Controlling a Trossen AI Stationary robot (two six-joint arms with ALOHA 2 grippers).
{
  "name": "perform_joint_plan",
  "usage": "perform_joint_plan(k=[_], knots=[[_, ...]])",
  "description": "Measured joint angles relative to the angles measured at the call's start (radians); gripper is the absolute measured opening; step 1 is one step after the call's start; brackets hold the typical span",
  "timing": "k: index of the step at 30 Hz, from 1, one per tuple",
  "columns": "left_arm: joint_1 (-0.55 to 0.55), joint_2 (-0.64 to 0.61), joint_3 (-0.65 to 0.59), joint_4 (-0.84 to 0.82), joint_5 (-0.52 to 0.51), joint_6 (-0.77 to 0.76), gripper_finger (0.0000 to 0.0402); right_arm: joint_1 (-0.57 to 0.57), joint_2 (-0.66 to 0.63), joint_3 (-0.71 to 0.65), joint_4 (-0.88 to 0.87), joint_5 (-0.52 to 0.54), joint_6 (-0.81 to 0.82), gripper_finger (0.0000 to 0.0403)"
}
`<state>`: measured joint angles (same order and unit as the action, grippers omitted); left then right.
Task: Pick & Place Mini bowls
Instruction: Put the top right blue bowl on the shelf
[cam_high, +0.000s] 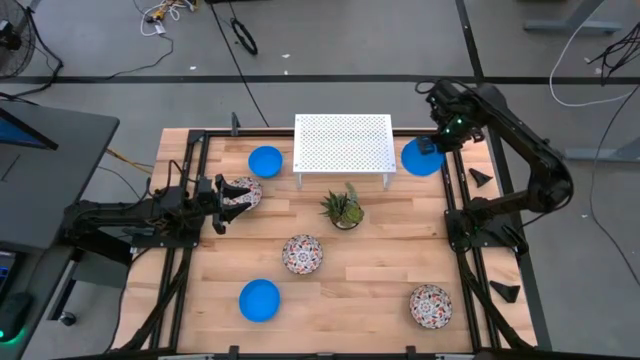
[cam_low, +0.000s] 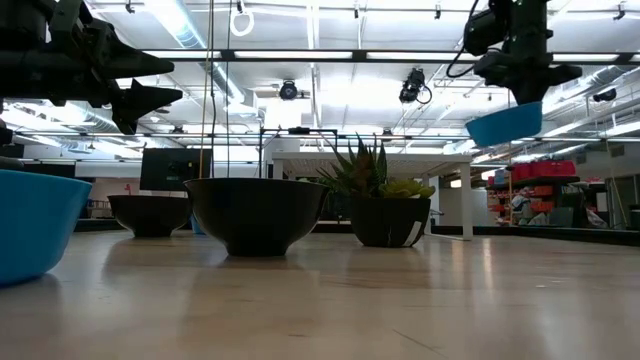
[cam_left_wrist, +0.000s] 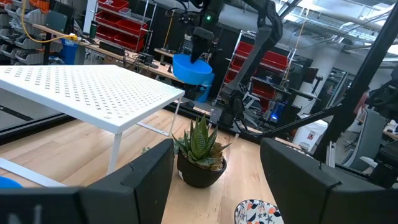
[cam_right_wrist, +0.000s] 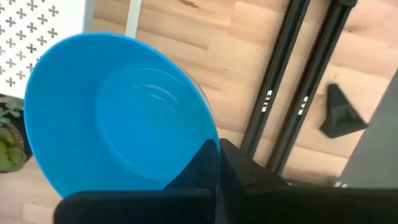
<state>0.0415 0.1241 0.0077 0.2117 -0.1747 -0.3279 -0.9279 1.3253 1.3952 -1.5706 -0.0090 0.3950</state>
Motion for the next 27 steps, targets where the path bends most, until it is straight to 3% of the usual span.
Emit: perform_joint_plan(k=[8,27], knots=[[0.000,0.000,0.000,0.000,0.000,0.000,0.0245,0.000,0.073,0.144,0.000,-0.034,0.051,0.0006],[0.000,0.000,0.000,0.000,0.000,0.000,0.0245,0.069,0.377,0.504,0.000,-0.074,0.091,0.0006]])
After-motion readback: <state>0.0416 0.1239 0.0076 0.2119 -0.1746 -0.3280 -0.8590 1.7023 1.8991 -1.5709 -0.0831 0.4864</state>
